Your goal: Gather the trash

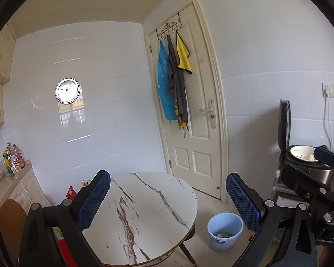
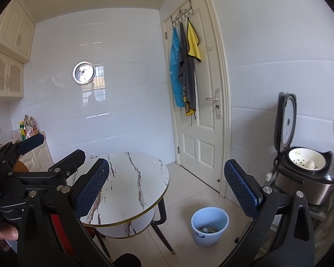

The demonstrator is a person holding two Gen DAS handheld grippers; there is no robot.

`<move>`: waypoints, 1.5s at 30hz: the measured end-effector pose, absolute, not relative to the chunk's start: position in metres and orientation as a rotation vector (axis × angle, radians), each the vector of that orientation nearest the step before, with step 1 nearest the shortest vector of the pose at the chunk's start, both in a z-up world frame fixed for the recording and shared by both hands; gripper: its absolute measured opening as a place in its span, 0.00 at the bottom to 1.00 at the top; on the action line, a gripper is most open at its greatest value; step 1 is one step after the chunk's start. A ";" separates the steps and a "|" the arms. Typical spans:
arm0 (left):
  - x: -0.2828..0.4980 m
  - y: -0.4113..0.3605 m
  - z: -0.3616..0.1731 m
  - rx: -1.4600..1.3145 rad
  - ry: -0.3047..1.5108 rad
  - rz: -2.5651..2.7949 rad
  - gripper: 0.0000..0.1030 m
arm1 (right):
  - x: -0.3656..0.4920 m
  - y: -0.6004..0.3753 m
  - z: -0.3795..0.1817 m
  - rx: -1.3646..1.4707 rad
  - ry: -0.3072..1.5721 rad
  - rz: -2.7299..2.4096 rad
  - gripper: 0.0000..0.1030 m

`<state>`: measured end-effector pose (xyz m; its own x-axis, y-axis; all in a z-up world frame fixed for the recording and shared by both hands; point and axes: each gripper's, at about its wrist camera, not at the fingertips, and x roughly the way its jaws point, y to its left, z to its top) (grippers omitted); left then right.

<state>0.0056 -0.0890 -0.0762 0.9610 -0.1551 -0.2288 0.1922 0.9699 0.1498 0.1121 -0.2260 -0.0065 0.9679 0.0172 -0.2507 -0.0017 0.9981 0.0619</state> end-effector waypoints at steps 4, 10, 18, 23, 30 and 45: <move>0.009 -0.091 -0.077 0.187 0.220 -0.181 0.99 | 0.113 -0.235 -0.008 0.077 0.252 0.010 1.00; 0.013 -0.093 -0.076 0.200 0.221 -0.188 1.00 | 0.113 -0.237 -0.010 0.091 0.254 0.013 1.00; 0.012 -0.090 -0.079 0.202 0.217 -0.192 0.99 | 0.112 -0.237 -0.010 0.097 0.254 0.010 1.00; 0.010 -0.085 -0.081 0.204 0.215 -0.191 0.99 | 0.112 -0.237 -0.010 0.097 0.255 0.011 1.00; 0.010 -0.081 -0.081 0.205 0.214 -0.189 1.00 | 0.112 -0.236 -0.010 0.097 0.256 0.011 1.00; 0.009 -0.079 -0.080 0.203 0.217 -0.187 0.99 | 0.113 -0.235 -0.010 0.096 0.258 0.012 1.00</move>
<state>0.0092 -0.0786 -0.0802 0.9595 -0.1611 -0.2312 0.2047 0.9623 0.1790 0.1133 -0.2348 -0.0102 0.9668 0.0242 -0.2544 0.0004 0.9953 0.0965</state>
